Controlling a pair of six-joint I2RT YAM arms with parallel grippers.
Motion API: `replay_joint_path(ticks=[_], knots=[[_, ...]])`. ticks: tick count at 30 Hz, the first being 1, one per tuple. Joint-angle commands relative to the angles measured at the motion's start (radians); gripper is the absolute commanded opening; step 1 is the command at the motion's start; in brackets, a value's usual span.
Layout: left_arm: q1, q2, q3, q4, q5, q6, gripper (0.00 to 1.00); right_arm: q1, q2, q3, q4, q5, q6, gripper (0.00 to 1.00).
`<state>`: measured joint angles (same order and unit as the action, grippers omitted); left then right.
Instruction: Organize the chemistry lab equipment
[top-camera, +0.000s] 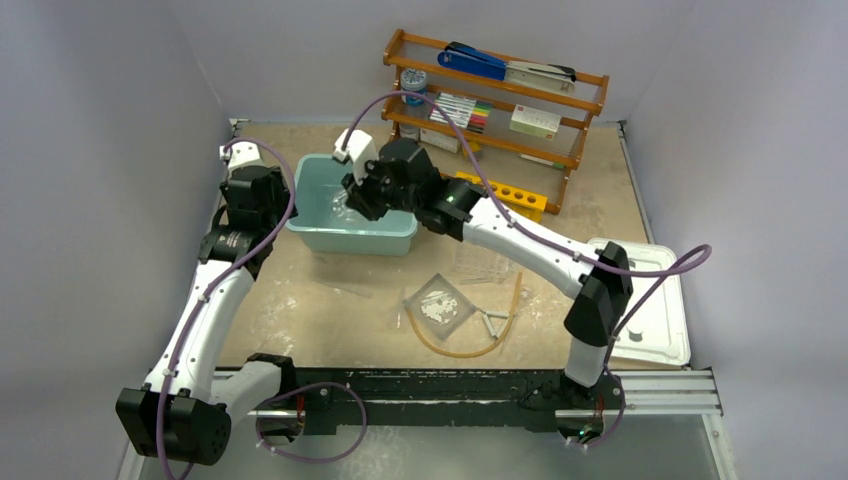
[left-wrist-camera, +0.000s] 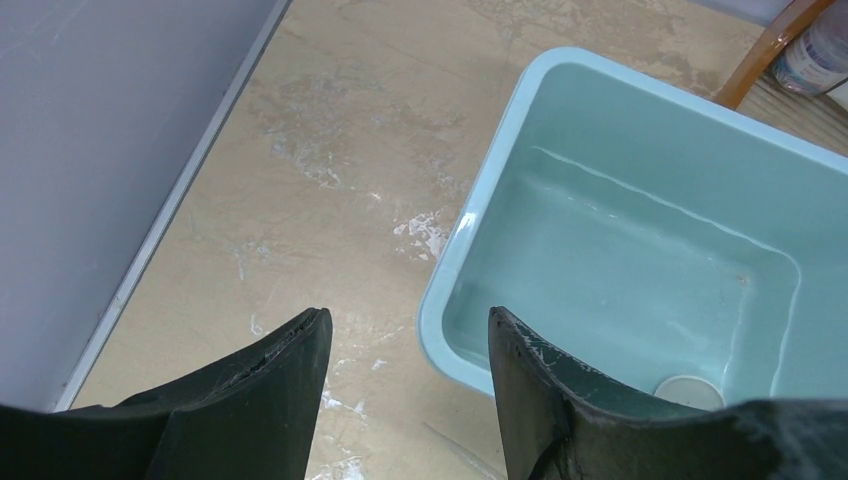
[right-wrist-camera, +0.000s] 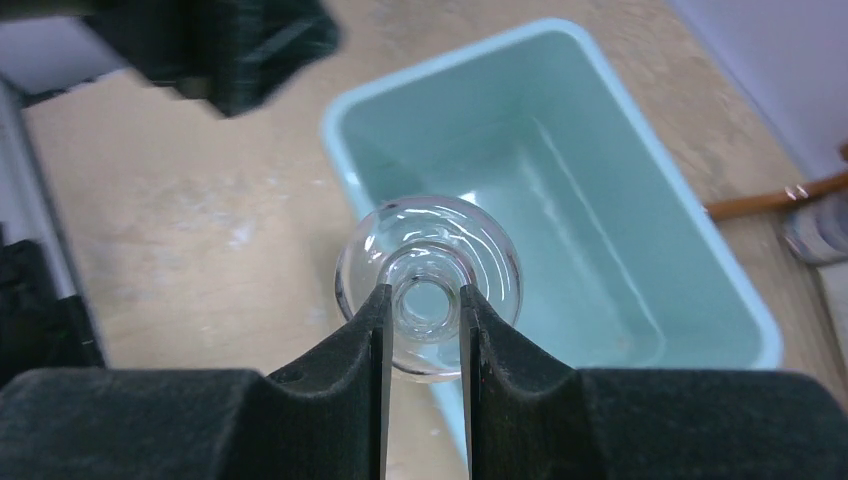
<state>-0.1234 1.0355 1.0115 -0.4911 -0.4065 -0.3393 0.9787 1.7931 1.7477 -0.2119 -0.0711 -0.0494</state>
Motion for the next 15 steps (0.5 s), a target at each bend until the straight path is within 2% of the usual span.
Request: replay_joint_path(ticks=[1,7,15], knots=[[0.008,-0.021,-0.011,0.027,0.003,0.002,0.58,-0.097,0.034,0.059,0.013,-0.013,-0.027,0.0],[0.008,-0.004,-0.01,0.024,0.024,0.003,0.59,-0.173,0.139,0.122,-0.006,-0.02,-0.046,0.0],[0.008,0.004,-0.012,0.024,0.023,0.005,0.59,-0.197,0.308,0.18,-0.014,-0.008,-0.048,0.0]])
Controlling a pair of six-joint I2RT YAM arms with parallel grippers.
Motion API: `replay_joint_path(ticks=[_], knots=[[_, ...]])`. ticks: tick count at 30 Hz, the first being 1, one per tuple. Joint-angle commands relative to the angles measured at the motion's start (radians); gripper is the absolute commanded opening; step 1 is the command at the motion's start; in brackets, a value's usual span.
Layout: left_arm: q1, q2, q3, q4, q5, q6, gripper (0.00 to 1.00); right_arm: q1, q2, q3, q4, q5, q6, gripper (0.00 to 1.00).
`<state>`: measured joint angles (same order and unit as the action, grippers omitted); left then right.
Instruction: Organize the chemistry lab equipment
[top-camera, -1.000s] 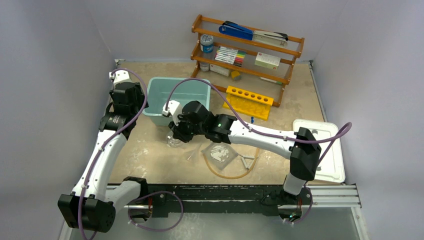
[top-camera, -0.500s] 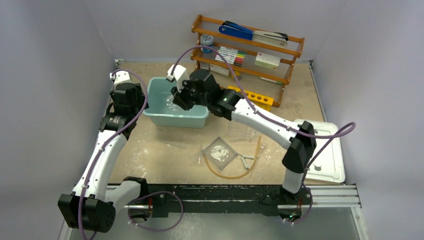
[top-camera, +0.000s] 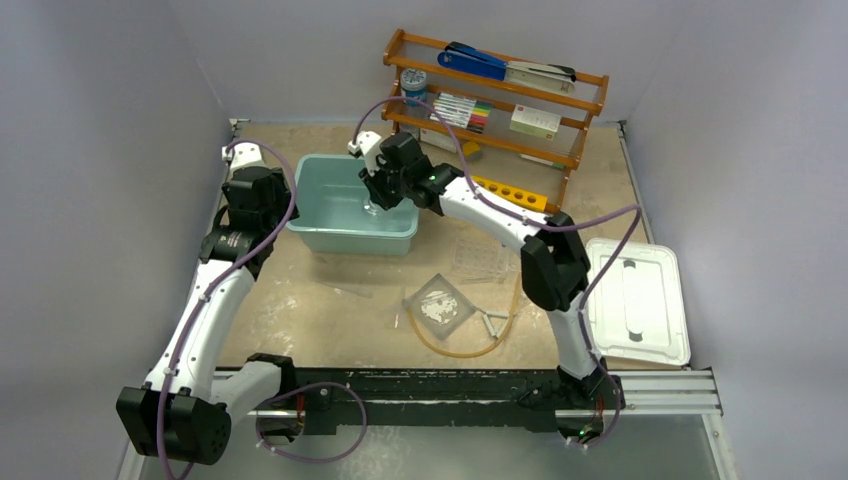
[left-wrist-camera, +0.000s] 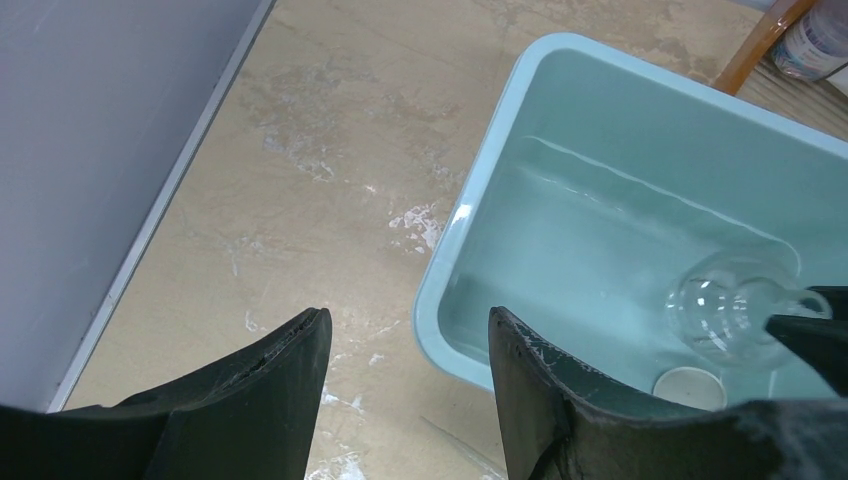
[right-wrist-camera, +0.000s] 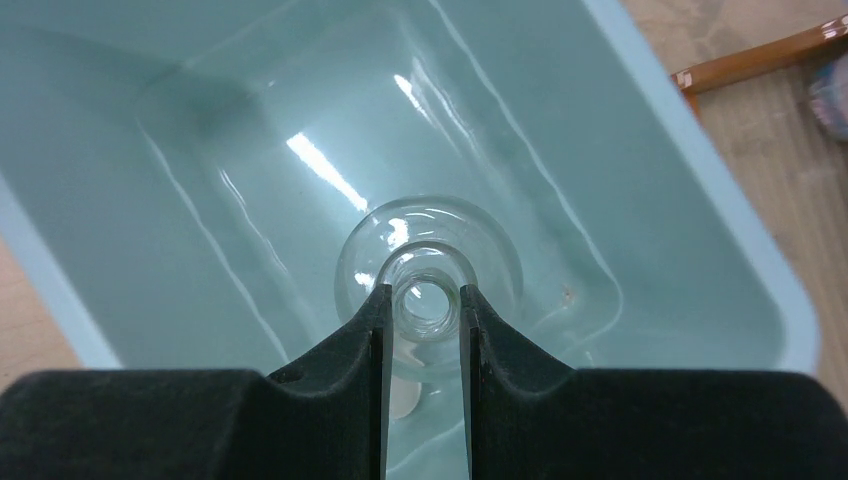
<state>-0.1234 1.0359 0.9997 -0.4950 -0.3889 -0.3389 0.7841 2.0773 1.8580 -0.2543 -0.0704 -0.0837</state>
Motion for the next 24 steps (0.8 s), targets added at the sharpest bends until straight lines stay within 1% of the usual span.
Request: replay_joint_path(ticks=[1,5,12,13,14,16,18,20,22,24], knots=[[0.008,0.006,-0.001,0.027,0.007,0.005,0.59,-0.008,0.04,0.077,0.031,-0.017,-0.01,0.0],[0.008,0.013,0.001,0.025,0.012,0.006,0.59,-0.018,0.105,0.108,0.014,-0.021,0.01,0.0],[0.008,0.014,0.003,0.026,0.023,0.013,0.59,-0.019,0.151,0.116,-0.01,-0.013,0.008,0.0],[0.008,0.013,0.002,0.026,0.025,0.015,0.59,-0.018,0.147,0.108,-0.003,-0.014,0.008,0.02],[0.008,0.012,0.0,0.028,0.026,0.015,0.59,-0.018,0.14,0.101,0.004,-0.015,0.009,0.07],[0.008,0.012,0.0,0.028,0.027,0.017,0.59,-0.018,0.117,0.089,0.018,-0.016,0.009,0.22],[0.008,0.012,-0.002,0.027,0.028,0.017,0.59,-0.018,0.09,0.075,0.039,-0.011,0.01,0.33],[0.008,0.011,-0.001,0.028,0.03,0.017,0.59,-0.019,0.059,0.061,0.061,0.0,0.009,0.4],[0.008,0.012,-0.002,0.028,0.029,0.017,0.59,-0.018,0.032,0.06,0.072,0.005,0.008,0.48],[0.008,0.01,-0.002,0.028,0.033,0.017,0.59,-0.018,0.01,0.067,0.079,0.013,0.003,0.54]])
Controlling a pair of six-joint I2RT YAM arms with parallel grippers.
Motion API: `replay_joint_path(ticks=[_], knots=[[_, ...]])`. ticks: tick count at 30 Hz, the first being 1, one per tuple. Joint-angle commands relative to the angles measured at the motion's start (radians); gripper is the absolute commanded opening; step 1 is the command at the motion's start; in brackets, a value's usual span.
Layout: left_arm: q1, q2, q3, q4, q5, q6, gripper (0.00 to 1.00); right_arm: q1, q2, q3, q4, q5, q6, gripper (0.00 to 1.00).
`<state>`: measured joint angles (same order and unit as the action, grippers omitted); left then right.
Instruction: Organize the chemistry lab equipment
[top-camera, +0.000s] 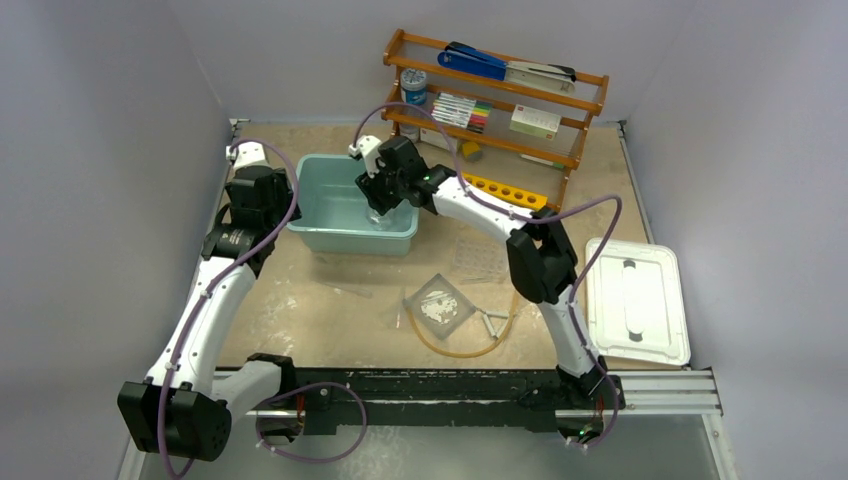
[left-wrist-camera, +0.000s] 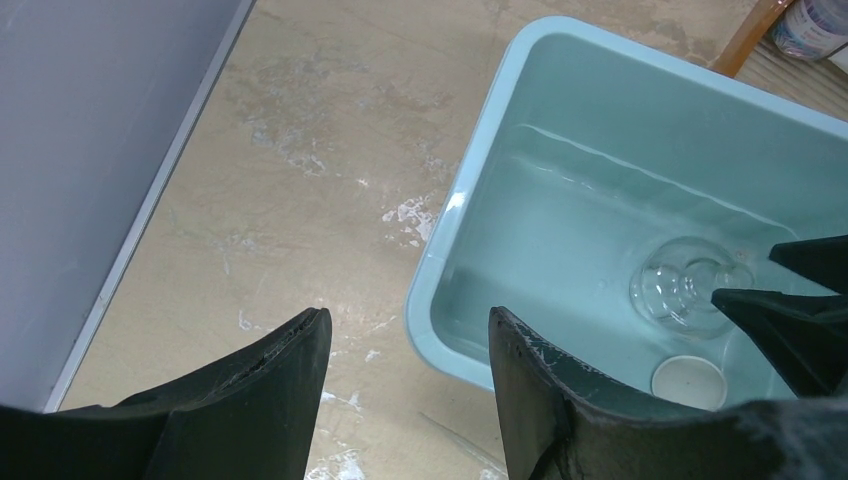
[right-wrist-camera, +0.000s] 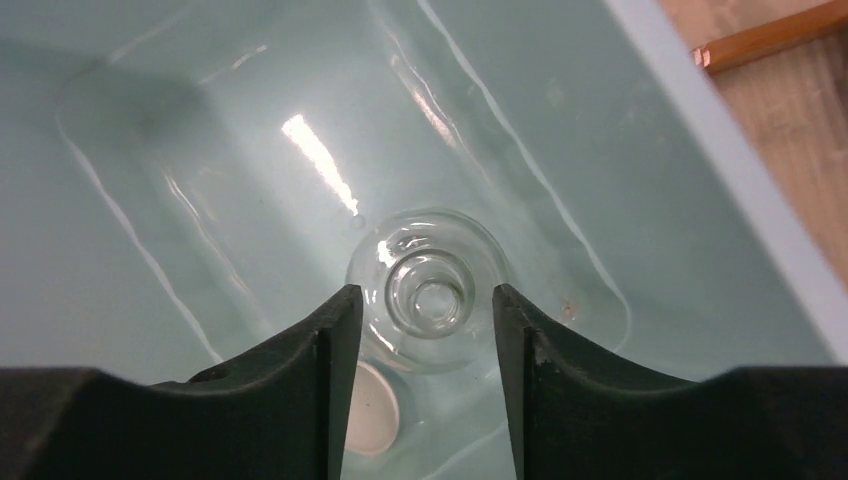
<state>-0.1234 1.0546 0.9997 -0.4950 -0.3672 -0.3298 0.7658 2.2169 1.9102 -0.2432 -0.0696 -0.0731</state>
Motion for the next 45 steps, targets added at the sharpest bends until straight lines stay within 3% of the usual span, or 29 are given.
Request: replay_joint_path(ticks=[1,4,8,10,13,16,19,23,26,30,35,38,45], knots=[[0.008,-0.01,-0.001,0.029,0.013,0.008,0.59,0.001,-0.14,0.019,0.068,0.019,-0.007,0.56],[0.008,-0.023,-0.003,0.035,0.057,0.015,0.59,0.001,-0.185,0.012,0.078,0.043,-0.008,0.6],[-0.039,-0.083,-0.049,0.115,0.423,0.055,0.49,0.0,-0.287,-0.063,0.147,0.098,0.011,0.6],[-0.14,-0.137,-0.072,0.161,0.453,0.012,0.45,0.0,-0.342,-0.115,0.196,0.158,0.014,0.59],[-0.295,-0.209,-0.106,0.193,0.41,-0.033,0.44,-0.014,-0.41,-0.171,0.243,0.231,0.013,0.59],[-0.396,-0.229,-0.145,0.201,0.343,-0.071,0.56,-0.047,-0.44,-0.197,0.243,0.248,0.034,0.59],[-0.527,-0.196,-0.179,0.243,0.259,-0.136,0.61,-0.082,-0.457,-0.214,0.235,0.25,0.059,0.6],[-0.843,-0.039,-0.135,0.263,-0.036,-0.173,0.62,-0.111,-0.483,-0.244,0.236,0.263,0.075,0.62],[-1.007,0.134,-0.046,0.136,-0.313,-0.223,0.75,-0.125,-0.502,-0.27,0.229,0.289,0.075,0.67],[-1.038,0.246,-0.004,0.014,-0.402,-0.312,0.8,-0.143,-0.547,-0.329,0.238,0.309,0.071,0.69],[-1.036,0.253,-0.01,-0.019,-0.401,-0.355,0.68,-0.167,-0.594,-0.405,0.252,0.298,0.072,0.71],[-1.035,0.341,0.033,-0.092,-0.396,-0.366,0.65,-0.175,-0.611,-0.442,0.264,0.286,0.075,0.71],[-1.013,0.476,0.05,-0.095,-0.274,-0.402,0.56,-0.18,-0.628,-0.481,0.271,0.272,0.074,0.71]])
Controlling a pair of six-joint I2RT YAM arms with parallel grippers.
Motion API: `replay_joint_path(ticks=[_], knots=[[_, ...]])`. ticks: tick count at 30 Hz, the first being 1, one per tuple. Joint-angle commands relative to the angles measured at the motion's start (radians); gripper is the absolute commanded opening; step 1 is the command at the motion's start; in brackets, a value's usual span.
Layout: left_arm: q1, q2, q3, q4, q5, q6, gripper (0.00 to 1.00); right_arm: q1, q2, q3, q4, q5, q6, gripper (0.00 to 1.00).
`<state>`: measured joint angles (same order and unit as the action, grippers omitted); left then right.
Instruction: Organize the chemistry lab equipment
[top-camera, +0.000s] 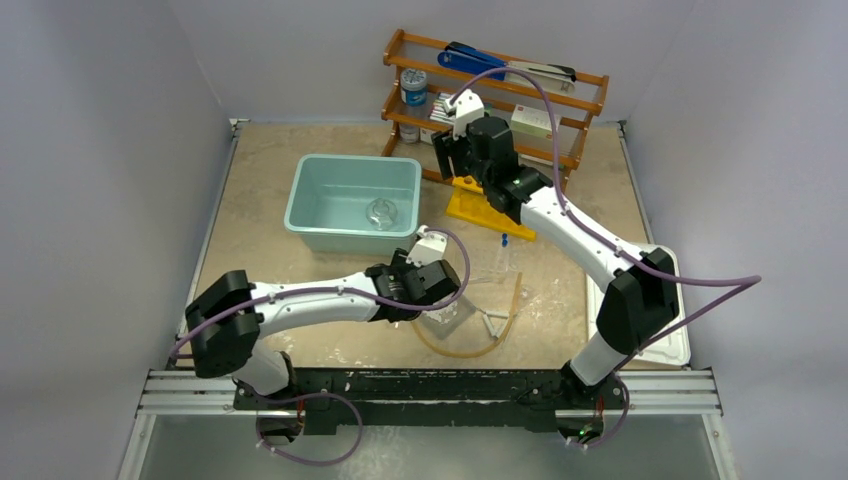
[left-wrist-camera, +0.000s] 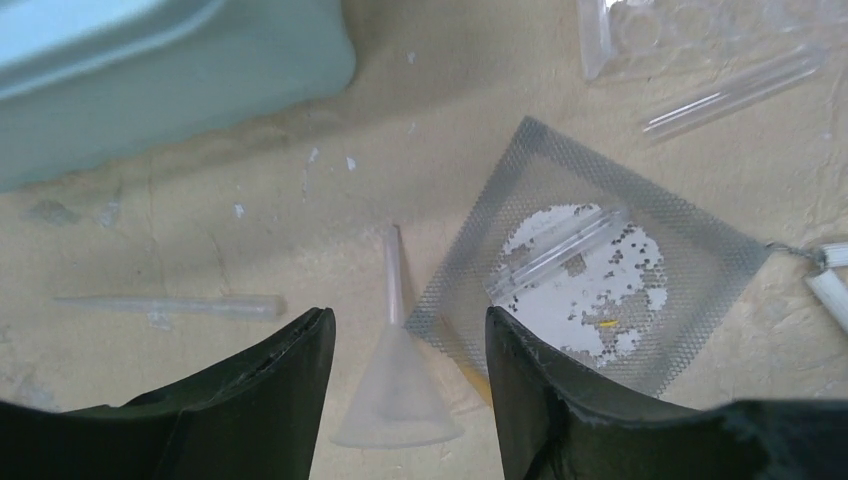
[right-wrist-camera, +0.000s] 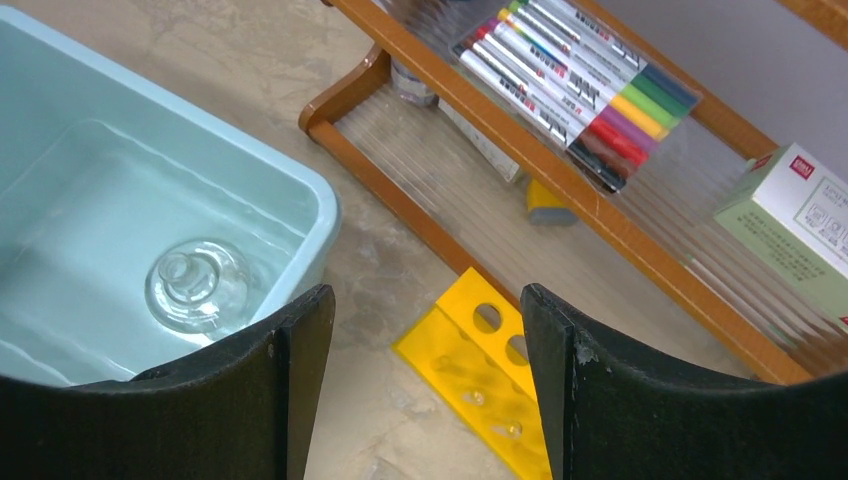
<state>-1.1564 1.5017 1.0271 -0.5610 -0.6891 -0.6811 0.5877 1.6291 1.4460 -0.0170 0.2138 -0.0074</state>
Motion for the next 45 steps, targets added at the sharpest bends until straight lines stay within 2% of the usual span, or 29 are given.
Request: replay_joint_path(ticks=[1,5,8,11,30,37,43,45], knots=[[0.029,0.032,0.011,-0.03,0.065,-0.056,0.55,-0.003,-0.042,-0.022,0.046,-0.011,0.009,0.71],[0.073,0.036,-0.029,-0.012,0.12,-0.07,0.53,-0.003,-0.044,-0.034,0.053,-0.021,0.007,0.71],[0.089,0.05,-0.03,0.009,0.132,-0.054,0.4,-0.003,-0.041,-0.027,0.05,-0.036,0.009,0.72],[0.102,0.079,-0.019,0.017,0.137,-0.034,0.32,-0.003,-0.041,-0.022,0.045,-0.042,0.01,0.71],[0.165,0.168,-0.103,0.126,0.273,0.003,0.3,-0.004,-0.031,-0.022,0.045,-0.025,0.002,0.71],[0.176,0.151,-0.096,0.096,0.234,0.011,0.02,-0.003,-0.032,-0.028,0.045,-0.021,0.002,0.71],[0.176,0.06,-0.017,0.02,0.205,0.031,0.0,-0.004,-0.035,-0.03,0.048,-0.022,0.002,0.71],[0.176,0.019,0.027,0.0,0.236,0.054,0.0,-0.004,-0.036,-0.031,0.051,-0.025,0.003,0.71]])
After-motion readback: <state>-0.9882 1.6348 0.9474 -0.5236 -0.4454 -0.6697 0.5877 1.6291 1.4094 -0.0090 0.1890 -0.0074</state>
